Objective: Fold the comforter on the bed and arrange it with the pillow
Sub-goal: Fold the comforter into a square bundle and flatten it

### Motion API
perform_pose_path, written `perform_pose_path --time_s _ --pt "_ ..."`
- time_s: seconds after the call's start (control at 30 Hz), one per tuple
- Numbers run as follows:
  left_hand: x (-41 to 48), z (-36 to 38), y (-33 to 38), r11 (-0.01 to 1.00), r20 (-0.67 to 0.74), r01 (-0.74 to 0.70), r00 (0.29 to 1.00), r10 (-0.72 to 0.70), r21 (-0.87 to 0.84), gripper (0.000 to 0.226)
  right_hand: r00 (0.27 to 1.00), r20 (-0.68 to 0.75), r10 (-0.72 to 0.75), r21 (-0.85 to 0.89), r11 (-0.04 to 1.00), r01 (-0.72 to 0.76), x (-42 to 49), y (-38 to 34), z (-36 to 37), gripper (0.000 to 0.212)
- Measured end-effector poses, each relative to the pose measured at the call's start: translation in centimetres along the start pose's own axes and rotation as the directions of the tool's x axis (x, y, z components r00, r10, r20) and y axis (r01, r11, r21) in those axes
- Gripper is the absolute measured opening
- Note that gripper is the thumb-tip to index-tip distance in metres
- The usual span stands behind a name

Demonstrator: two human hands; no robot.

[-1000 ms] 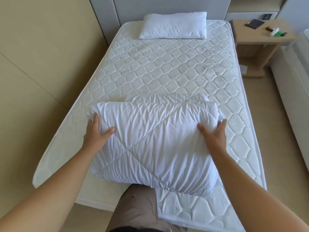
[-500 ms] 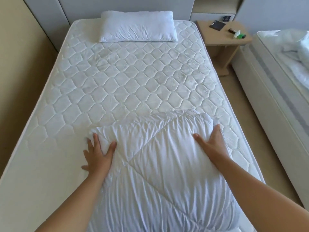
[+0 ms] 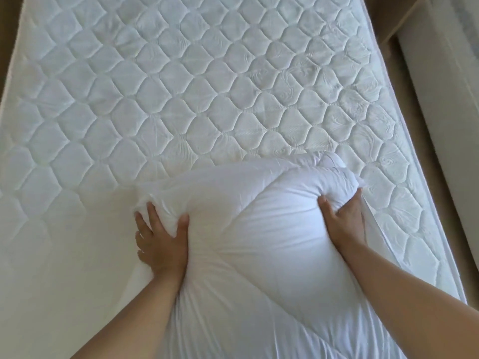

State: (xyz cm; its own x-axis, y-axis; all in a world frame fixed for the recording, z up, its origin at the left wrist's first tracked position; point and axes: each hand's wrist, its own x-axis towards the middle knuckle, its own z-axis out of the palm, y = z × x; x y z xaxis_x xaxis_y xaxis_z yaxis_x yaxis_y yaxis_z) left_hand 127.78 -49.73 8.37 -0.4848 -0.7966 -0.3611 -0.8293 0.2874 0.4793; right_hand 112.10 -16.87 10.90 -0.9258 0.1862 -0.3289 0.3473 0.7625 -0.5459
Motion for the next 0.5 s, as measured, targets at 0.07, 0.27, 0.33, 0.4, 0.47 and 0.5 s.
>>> perform_pose_path --time_s 0.07,0.27,0.33,0.4,0.47,0.5 --pt "0.9 1.3 0.2 1.000 -0.036 0.015 0.999 -0.014 0.012 0.101 1.000 -0.013 0.024 -0.019 1.000 -0.024 1.5 0.5 1.1 0.124" --pt "1.6 1.6 1.2 0.998 -0.045 0.004 0.999 -0.002 0.056 0.090 0.997 0.054 0.048 -0.028 0.999 -0.046 3.8 0.8 1.4 0.124" --pt "0.6 0.1 1.5 0.999 -0.005 0.007 1.000 -0.006 0.043 0.087 0.990 0.135 0.036 -0.034 0.999 -0.032 2.9 0.6 -0.2 0.130" --pt "-0.6 -2.1 1.3 1.000 0.035 -0.005 0.999 0.006 -0.026 0.090 0.972 0.232 0.046 -0.059 0.998 -0.034 1.8 0.2 -2.7 0.132" --pt "-1.8 -4.8 0.2 0.971 0.061 -0.030 0.997 0.046 -0.236 0.097 0.969 0.247 0.023 -0.144 0.989 0.013 0.8 0.0 -5.7 0.126" --pt "-2.4 -6.4 -0.7 0.939 0.074 0.014 0.997 0.012 -0.345 0.103 0.974 0.223 -0.032 -0.210 0.974 0.081 0.5 0.1 -7.2 0.117"
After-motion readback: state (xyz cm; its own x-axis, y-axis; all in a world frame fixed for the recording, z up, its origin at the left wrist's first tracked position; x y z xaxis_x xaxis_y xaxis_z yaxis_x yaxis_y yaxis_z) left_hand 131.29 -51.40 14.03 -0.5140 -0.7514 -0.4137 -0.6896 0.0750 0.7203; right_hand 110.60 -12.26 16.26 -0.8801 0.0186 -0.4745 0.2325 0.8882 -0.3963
